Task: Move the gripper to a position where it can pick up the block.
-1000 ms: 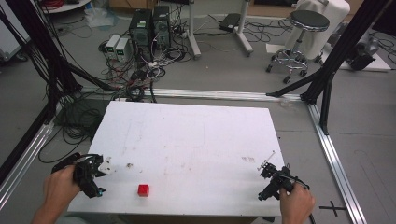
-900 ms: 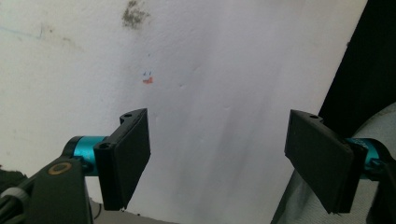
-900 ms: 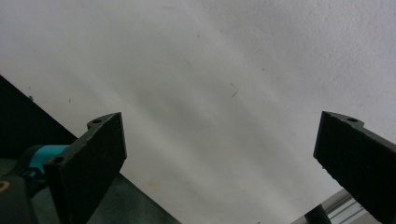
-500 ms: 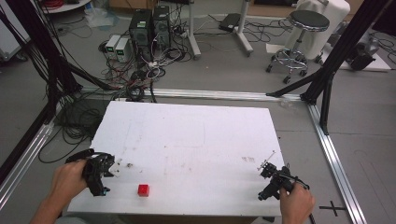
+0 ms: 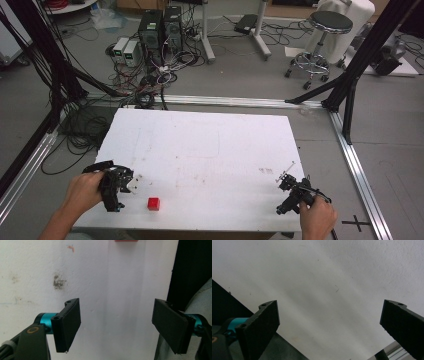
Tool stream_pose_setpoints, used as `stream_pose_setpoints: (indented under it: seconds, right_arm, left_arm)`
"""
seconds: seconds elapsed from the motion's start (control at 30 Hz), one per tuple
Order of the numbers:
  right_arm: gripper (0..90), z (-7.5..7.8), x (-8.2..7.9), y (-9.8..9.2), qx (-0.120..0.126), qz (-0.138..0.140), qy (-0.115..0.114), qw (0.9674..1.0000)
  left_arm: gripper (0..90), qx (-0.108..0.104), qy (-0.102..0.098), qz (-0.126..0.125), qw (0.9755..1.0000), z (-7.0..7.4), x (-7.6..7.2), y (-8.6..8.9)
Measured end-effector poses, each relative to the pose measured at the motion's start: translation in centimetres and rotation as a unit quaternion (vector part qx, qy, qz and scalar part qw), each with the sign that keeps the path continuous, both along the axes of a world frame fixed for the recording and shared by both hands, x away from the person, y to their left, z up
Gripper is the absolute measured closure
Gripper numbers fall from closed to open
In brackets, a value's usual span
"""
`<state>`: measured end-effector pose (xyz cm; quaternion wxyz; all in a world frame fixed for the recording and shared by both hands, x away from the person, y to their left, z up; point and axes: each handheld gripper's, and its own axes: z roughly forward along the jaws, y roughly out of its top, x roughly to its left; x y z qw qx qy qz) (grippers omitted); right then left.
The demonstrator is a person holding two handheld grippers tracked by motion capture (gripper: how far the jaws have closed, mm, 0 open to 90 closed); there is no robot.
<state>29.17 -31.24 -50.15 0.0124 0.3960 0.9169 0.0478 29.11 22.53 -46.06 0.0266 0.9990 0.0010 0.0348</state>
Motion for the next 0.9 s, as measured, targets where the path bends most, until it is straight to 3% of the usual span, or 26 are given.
stream_pose_setpoints:
  seconds: [0.37, 0.9]
  right_arm:
    - [1.6, 0.0, 0.0, 0.1, 0.0, 0.001, 0.001, 1.0]
    - [1.6, -0.2, 0.1, 0.2, -0.001, 0.0, 0.002, 1.0]
  left_arm:
    - [23.5, 0.004, 0.008, -0.011, 0.9999, -0.5, 0.0, -1.8]
    - [19.1, -0.028, 0.014, -0.002, 0.9995, -1.1, 0.0, -3.5]
